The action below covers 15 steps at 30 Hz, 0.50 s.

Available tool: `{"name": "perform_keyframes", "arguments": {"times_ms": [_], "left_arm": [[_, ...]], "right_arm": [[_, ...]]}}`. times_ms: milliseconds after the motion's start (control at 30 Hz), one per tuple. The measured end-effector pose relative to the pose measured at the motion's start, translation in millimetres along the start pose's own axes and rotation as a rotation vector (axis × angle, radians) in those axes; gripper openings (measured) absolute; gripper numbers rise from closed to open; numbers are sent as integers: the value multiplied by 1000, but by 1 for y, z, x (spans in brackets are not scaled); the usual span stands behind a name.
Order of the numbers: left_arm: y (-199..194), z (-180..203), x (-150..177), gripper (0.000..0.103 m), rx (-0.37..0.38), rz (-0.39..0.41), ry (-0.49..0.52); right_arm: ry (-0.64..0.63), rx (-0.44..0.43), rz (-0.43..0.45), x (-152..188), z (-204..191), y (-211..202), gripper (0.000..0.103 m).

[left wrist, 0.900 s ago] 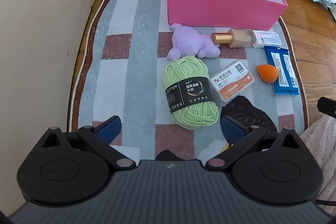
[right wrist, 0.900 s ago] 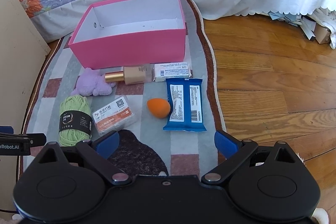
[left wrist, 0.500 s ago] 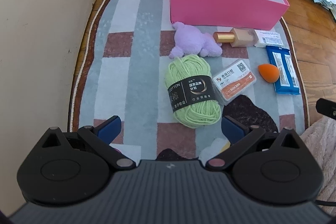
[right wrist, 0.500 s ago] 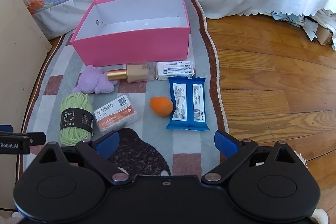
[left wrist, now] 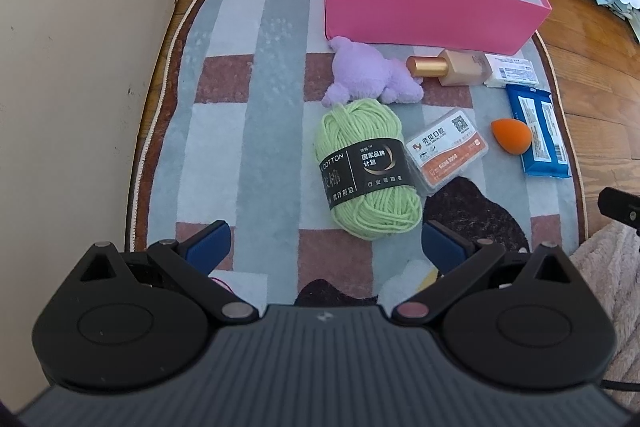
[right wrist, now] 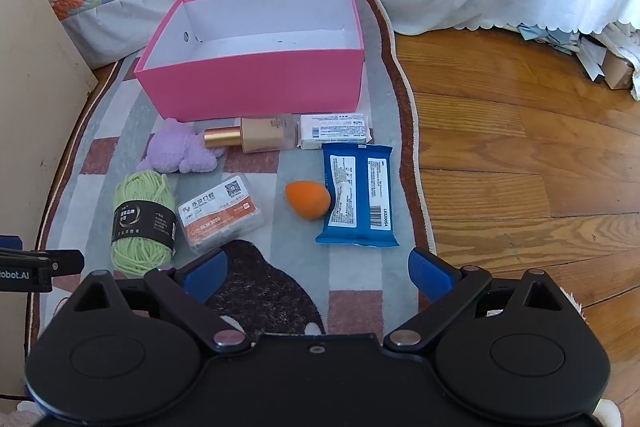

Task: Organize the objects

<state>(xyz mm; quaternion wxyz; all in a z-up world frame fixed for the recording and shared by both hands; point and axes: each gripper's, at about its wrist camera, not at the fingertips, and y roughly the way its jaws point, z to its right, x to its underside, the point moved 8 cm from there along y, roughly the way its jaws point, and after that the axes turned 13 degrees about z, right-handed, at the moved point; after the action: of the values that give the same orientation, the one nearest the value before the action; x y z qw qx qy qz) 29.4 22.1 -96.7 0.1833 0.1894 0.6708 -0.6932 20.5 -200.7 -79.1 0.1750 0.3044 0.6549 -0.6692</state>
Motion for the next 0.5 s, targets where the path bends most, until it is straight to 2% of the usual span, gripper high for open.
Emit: {"name": "perform_keyframes", "arguments": {"times_ms": [500], "left_arm": [[0,3,2,103,2,-3,7]], "right_arm": [[11,15,-6,3,0,1,99]]}}
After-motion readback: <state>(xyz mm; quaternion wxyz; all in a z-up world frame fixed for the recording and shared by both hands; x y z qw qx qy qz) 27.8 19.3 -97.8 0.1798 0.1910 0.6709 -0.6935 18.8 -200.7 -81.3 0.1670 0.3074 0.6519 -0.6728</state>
